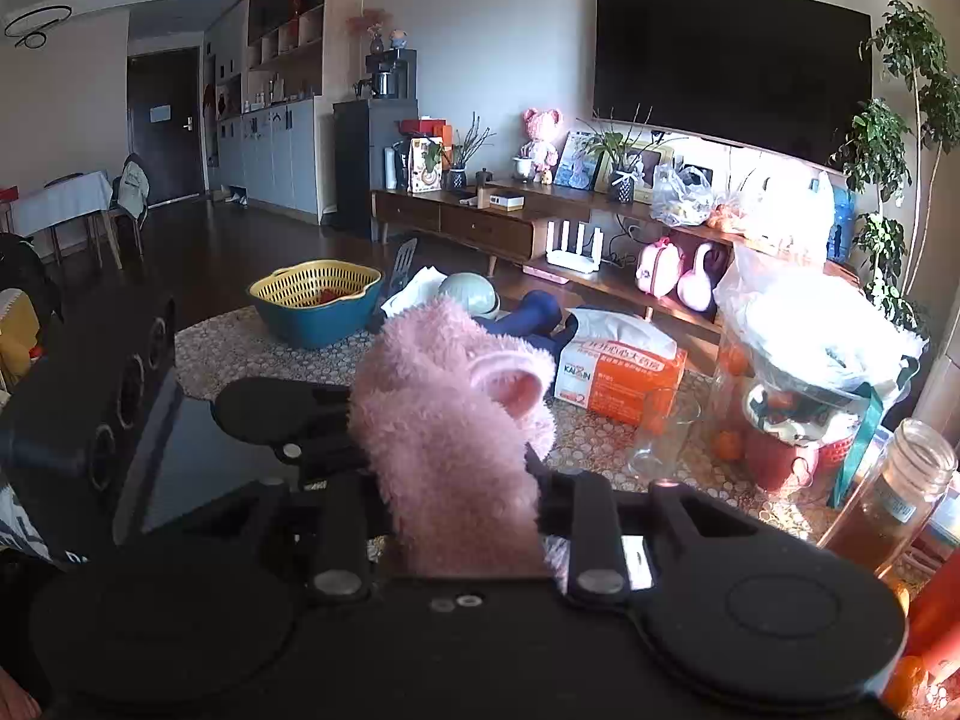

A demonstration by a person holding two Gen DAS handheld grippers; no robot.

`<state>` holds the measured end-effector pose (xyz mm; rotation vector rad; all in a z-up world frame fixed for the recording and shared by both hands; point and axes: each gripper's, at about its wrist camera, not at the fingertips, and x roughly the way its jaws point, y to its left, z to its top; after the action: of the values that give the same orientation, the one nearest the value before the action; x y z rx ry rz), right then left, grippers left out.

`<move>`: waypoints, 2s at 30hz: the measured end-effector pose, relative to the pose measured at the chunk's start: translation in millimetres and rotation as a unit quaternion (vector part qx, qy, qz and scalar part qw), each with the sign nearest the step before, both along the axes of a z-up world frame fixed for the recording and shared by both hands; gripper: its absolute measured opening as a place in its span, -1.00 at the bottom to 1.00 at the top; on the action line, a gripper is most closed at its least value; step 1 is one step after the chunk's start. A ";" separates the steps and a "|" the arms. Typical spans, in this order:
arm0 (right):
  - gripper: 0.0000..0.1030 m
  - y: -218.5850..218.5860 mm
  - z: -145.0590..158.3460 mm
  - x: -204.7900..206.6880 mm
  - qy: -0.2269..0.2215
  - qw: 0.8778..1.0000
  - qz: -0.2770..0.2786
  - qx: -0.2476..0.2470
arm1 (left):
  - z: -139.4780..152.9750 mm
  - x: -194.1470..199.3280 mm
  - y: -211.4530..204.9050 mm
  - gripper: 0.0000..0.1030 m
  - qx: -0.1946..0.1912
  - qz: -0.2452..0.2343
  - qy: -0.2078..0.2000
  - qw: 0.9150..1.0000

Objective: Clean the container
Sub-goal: 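Rub the towel over the bottle body with the right gripper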

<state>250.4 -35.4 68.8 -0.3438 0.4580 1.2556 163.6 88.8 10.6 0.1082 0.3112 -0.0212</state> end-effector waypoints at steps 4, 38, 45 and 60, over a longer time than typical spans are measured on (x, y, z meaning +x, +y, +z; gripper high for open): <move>-0.43 -5.0 -1.0 6.9 0.033 0.999 -0.007 0.011 | -4.9 -5.2 3.9 0.17 -0.013 -0.003 0.004 1.000; -0.46 -65.9 -32.5 2.0 0.203 0.967 -0.103 0.114 | 1.1 -74.2 5.7 -0.05 -0.031 -0.001 0.064 0.997; -0.46 -45.8 -12.6 -47.0 0.216 0.967 -0.019 0.136 | 3.0 -116.4 1.5 -0.04 -0.030 0.005 0.069 0.997; -0.45 -16.1 -78.0 -23.5 0.308 0.943 -0.067 0.106 | -1.4 -132.8 11.3 -0.05 -0.041 0.009 0.062 0.997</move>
<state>226.9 -51.5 -9.2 0.2752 0.8538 1.2507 30.9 100.1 9.2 0.0224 0.4352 -0.0235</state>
